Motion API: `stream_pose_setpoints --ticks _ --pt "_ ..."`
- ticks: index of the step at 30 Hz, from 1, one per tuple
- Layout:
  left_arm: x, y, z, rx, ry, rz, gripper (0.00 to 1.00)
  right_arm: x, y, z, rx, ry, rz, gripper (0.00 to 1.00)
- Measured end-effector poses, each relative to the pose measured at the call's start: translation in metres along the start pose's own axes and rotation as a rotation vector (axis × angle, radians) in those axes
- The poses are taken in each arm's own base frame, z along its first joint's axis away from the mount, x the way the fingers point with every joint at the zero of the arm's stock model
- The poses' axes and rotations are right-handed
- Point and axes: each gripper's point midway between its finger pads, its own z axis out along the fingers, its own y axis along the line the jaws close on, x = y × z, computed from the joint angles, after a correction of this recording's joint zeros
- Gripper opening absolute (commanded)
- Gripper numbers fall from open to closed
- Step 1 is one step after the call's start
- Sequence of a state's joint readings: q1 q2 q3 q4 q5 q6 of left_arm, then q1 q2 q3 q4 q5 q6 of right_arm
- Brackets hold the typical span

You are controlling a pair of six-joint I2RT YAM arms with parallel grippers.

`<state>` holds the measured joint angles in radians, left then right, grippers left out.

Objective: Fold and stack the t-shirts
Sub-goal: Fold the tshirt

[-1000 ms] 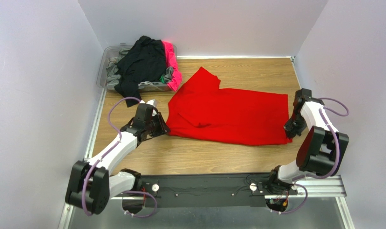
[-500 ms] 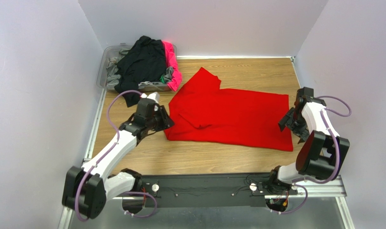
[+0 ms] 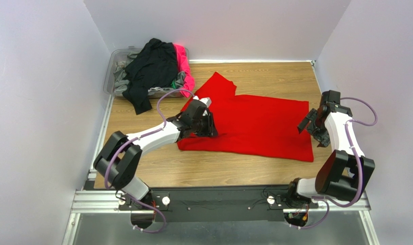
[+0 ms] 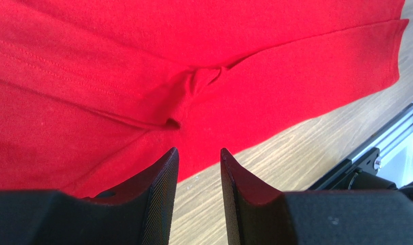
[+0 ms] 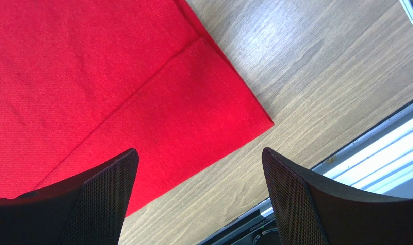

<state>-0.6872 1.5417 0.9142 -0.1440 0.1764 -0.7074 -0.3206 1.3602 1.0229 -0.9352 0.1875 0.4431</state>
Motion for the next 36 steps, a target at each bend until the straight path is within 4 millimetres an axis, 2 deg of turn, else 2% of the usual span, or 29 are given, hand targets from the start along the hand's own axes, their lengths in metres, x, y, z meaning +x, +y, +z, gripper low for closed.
stream_pose_setpoints --ticks 13,19,24,27,33,35,36 --pt "0.01 0.005 0.021 -0.021 0.04 0.003 0.44 -0.001 0.005 -0.004 -0.041 -0.007 -0.021 0.96" --pt "0.003 0.004 0.03 -0.03 0.033 0.011 0.43 0.0 0.008 -0.005 -0.053 -0.003 -0.022 0.96" --pt "-0.002 0.006 0.036 -0.047 0.022 0.02 0.38 0.0 0.008 -0.005 -0.057 -0.002 -0.023 0.96" --pt "-0.002 0.009 0.039 -0.063 0.024 0.027 0.33 0.0 0.009 -0.005 -0.061 -0.002 -0.022 0.96" --pt "-0.005 0.009 0.043 -0.09 0.023 0.052 0.12 0.0 0.011 -0.005 -0.07 -0.002 -0.023 0.96" --pt "-0.008 0.008 0.043 -0.092 0.02 0.061 0.01 -0.001 0.011 -0.005 -0.074 -0.003 -0.022 0.96" --pt "-0.009 0.008 0.044 -0.095 0.018 0.065 0.0 -0.001 0.012 -0.005 -0.077 -0.004 -0.022 0.96"
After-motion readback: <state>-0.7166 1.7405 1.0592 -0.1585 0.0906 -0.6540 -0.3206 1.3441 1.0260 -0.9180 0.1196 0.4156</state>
